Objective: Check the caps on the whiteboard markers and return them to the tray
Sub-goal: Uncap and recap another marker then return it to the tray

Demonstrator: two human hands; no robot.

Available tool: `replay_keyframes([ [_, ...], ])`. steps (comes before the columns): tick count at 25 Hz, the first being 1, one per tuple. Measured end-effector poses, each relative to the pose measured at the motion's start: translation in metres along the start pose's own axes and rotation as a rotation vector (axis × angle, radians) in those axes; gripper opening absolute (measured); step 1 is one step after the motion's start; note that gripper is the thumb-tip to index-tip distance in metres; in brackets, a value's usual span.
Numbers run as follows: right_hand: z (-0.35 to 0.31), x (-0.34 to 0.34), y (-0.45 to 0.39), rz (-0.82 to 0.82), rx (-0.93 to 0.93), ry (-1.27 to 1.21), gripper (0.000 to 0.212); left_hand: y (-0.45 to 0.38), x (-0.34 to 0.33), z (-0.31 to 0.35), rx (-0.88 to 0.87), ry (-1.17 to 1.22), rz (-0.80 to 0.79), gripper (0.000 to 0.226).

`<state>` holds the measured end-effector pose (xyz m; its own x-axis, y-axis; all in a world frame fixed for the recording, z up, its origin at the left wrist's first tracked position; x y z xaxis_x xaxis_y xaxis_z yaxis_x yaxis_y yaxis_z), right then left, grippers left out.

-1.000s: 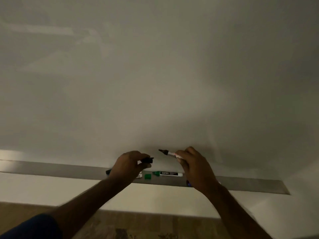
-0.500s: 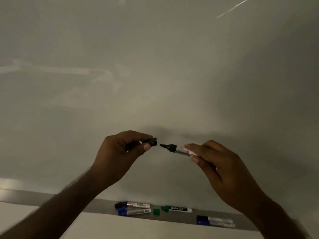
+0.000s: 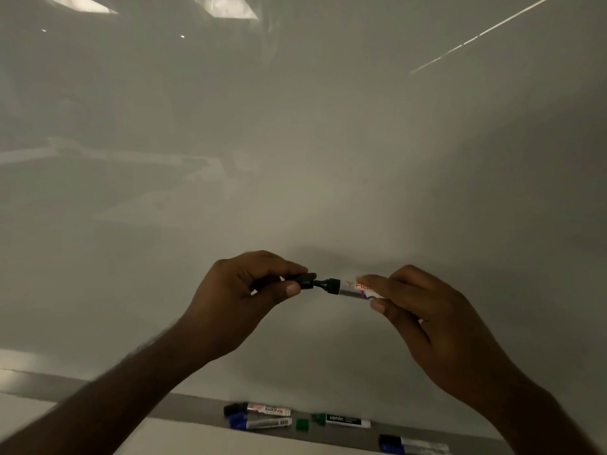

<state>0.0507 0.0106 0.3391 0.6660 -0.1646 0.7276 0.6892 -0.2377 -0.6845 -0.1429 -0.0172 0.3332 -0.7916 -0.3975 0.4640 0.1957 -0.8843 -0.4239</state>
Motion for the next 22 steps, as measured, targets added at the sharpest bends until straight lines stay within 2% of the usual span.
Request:
replay_keyframes([
  [3, -0.006, 0.001, -0.002, -0.012, 0.026, 0.008, 0.031, 0.005, -0.003, 0.003, -0.003, -0.034, -0.010, 0.026],
  [8, -0.013, 0.000, -0.004, -0.027, 0.053, -0.003, 0.030, 0.010, -0.015, -0.003, 0.112, 0.150, -0.042, 0.021],
  [14, -0.017, 0.000, -0.004, -0.022, 0.042, 0.033, 0.028, 0.012, -0.020, -0.008, 0.170, 0.297, 0.007, 0.023],
  [22, -0.010, -0.007, 0.003, -0.008, 0.016, 0.033, 0.027, 0.008, -0.032, -0.010, 0.188, 0.290, -0.020, 0.021],
])
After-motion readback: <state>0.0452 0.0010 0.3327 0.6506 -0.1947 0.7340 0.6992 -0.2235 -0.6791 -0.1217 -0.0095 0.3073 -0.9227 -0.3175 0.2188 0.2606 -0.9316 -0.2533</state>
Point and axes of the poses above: each hand's wrist, its own y-axis away from the middle knuckle, its own x-axis out of the back of the hand, z = x × y, the point moved 10 cm from there along -y, towards the middle knuckle, and after that the axes turned 14 degrees about x, right-handed, at the moved point
